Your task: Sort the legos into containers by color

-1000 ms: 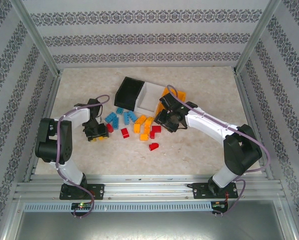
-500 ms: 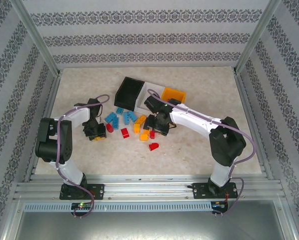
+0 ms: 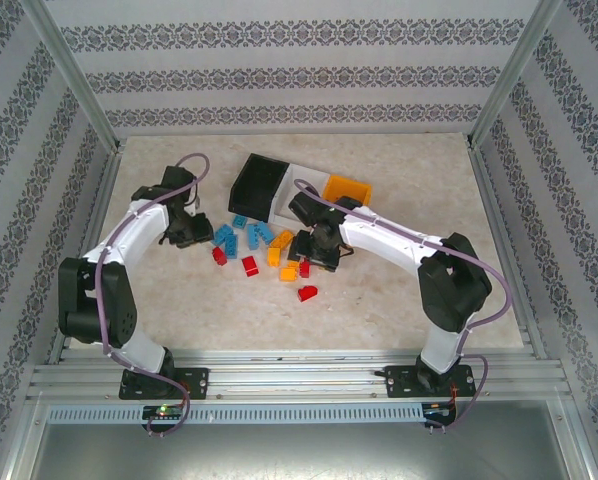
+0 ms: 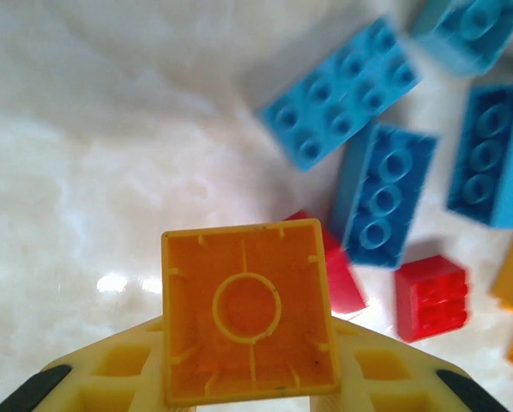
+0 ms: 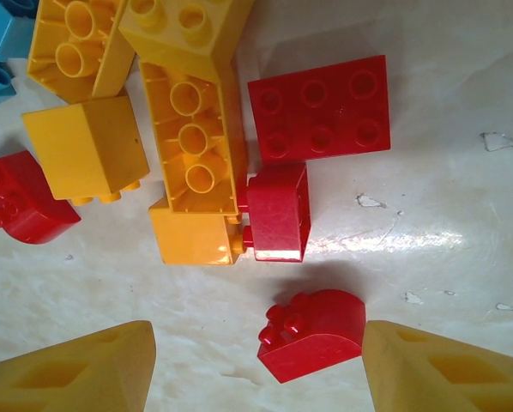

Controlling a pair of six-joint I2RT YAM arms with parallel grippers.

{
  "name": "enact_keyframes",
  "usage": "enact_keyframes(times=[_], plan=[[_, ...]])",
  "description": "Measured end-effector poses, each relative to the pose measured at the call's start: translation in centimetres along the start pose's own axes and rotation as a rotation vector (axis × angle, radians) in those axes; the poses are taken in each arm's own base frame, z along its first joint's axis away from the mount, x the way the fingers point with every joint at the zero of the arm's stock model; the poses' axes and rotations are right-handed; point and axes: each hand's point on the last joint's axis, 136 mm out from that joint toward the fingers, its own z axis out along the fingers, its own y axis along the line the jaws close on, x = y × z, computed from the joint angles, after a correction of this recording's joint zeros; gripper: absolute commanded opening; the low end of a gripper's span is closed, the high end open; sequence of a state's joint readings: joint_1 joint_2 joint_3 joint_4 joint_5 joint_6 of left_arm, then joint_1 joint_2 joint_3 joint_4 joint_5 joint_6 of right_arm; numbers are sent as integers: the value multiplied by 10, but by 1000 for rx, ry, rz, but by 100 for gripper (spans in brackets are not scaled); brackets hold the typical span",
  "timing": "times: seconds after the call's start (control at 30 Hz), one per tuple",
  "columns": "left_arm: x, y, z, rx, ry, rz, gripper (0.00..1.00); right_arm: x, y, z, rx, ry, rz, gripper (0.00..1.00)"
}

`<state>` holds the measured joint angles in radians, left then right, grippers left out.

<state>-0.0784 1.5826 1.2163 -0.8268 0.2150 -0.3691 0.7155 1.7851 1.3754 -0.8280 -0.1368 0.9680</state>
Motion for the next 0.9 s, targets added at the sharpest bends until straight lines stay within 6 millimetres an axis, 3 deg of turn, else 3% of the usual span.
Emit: enact_keyframes(times=[0.13,0.23,0.47,0.57,0.73,0.9], plan=[[-30,-32,-12,128,-69,-32,27,-4,-6,-12,-17,-18,13,65],[-58,-61,-10,227,-111,-49,27,-4,-13,-22,-28,-28,23,65],[-110,-124,25,361,-110,-46,29,3,-26,-29,-24,-18,14,65],[-122,-144,39,378,-100,-29,49,6,-30,-26,-17,-5,15,65],[-131,-162,44,383,-89,-10,68,8,-30,-24,-18,9,-3,65],[-127,-162,41,373,-75,-8,70,17,-29,-9,19,52,-35,67]])
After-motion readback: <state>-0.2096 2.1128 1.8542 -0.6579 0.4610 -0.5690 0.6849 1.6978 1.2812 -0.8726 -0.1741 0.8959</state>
